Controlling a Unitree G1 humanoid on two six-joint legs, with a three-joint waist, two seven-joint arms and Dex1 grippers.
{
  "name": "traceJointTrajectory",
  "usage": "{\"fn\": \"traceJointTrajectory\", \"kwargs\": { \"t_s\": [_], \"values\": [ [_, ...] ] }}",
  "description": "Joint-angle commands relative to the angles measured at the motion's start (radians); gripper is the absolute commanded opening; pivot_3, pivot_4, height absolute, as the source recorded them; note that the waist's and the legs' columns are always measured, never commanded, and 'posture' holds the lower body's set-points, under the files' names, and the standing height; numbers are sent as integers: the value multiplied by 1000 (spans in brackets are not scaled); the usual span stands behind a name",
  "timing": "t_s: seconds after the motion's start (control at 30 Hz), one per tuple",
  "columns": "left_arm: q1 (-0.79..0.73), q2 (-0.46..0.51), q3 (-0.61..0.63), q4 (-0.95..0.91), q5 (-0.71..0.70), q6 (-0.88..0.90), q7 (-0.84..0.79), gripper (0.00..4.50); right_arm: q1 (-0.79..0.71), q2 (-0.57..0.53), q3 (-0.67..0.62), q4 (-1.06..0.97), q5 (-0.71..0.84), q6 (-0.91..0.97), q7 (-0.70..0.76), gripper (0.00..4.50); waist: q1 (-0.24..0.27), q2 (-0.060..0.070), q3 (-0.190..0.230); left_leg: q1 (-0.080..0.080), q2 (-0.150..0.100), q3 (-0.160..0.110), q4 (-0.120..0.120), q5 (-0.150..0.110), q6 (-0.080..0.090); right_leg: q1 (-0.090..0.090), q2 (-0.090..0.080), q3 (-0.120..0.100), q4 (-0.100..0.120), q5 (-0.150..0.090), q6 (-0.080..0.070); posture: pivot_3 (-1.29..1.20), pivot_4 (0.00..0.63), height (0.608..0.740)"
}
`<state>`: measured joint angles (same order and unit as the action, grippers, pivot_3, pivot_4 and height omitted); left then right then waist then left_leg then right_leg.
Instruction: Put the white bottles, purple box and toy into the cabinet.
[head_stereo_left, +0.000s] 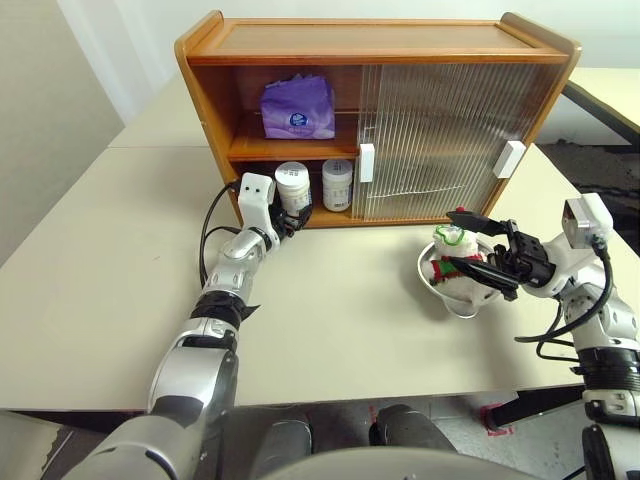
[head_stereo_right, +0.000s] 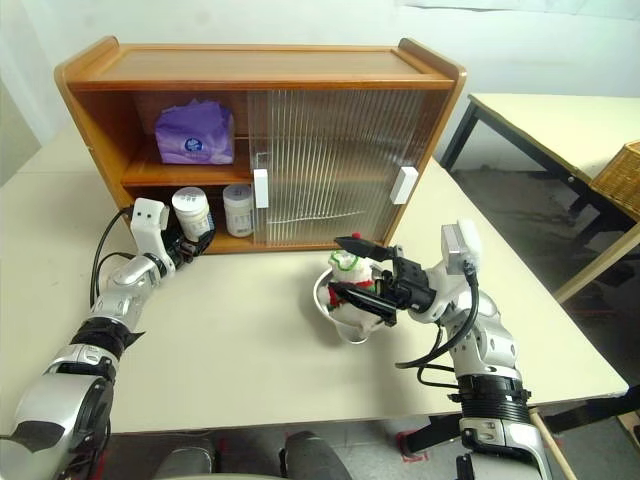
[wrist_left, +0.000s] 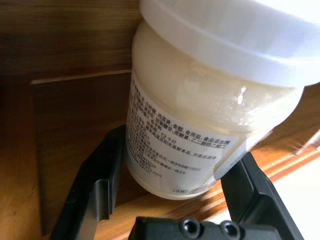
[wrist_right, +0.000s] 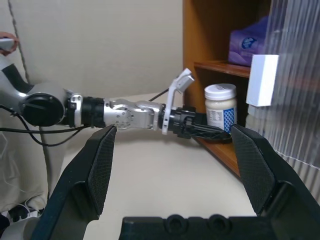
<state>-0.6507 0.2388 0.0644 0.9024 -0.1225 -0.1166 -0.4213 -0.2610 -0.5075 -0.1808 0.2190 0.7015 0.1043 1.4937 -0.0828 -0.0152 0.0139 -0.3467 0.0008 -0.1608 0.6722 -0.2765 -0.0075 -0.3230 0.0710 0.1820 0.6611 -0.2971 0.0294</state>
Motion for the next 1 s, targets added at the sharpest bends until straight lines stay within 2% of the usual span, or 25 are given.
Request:
{"fn": "traceJointTrajectory", "kwargs": {
  "t_s": [0.03,0.43,1.0],
  "values": [
    [-50,-8,18,49,3,-29,14,3167,2,-5,-10,-6,2,0,7,4500,0,0,0,0,0,0,1,0,0,0,0,0,0,1,0,-144,0,740],
    [-154,9,31,226,19,-56,53,3167,31,-14,-11,-13,-11,-7,-1,4500,-1,-1,1,1,0,0,4,4,1,2,0,-1,0,6,0,-158,0,740],
    [-148,-48,30,218,34,-85,81,3167,27,-5,-3,4,-19,-23,0,4500,-1,-2,3,-2,-3,-1,2,7,0,0,0,-1,0,7,1,-159,0,740]
  ]
}}
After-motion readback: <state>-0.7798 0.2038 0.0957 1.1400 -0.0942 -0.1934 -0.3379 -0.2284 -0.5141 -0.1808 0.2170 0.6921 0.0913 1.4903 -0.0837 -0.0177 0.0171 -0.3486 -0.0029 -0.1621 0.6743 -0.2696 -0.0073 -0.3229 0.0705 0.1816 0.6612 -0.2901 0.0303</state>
